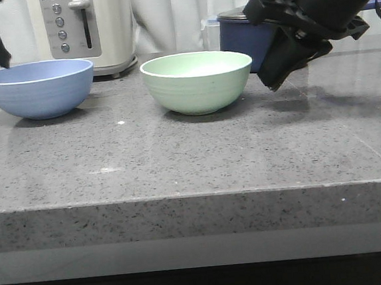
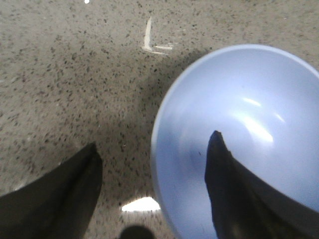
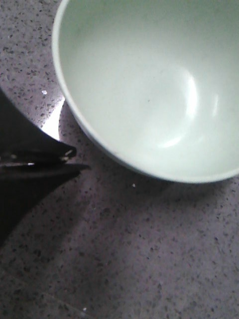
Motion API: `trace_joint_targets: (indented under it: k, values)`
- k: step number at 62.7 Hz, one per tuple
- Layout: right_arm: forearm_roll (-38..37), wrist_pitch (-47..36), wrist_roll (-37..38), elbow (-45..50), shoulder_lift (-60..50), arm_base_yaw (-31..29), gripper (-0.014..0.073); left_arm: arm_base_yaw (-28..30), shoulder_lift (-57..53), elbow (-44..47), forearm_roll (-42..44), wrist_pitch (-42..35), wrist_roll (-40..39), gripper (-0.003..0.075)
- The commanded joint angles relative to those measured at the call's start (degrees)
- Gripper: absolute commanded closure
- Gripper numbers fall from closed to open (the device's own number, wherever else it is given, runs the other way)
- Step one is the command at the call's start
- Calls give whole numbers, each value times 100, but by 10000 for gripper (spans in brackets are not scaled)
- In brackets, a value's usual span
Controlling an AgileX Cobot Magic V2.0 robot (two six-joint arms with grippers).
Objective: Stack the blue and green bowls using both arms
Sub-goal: 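Reach the left gripper down and grasp the light blue bowl rim, then lift the blue bowl and carry it over the green bowl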
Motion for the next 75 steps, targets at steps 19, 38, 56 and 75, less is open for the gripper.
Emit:
trace_joint_targets:
  k: [19, 38, 56, 75]
  values:
    - [181, -180, -59, -197, -237, -14, 659, 8, 174, -304, -231, -327, 12, 531]
    - [181, -180, -59, -197, -237, -14, 659, 8, 163, -362, -231, -268, 12, 740]
    - [181, -180, -59, -197, -237, -14, 659, -237, 33, -1257, -235, 570, 212, 740]
    - [181, -180, -59, -197, -237, -14, 659, -1264, 245, -2577, -196, 1037, 235, 740]
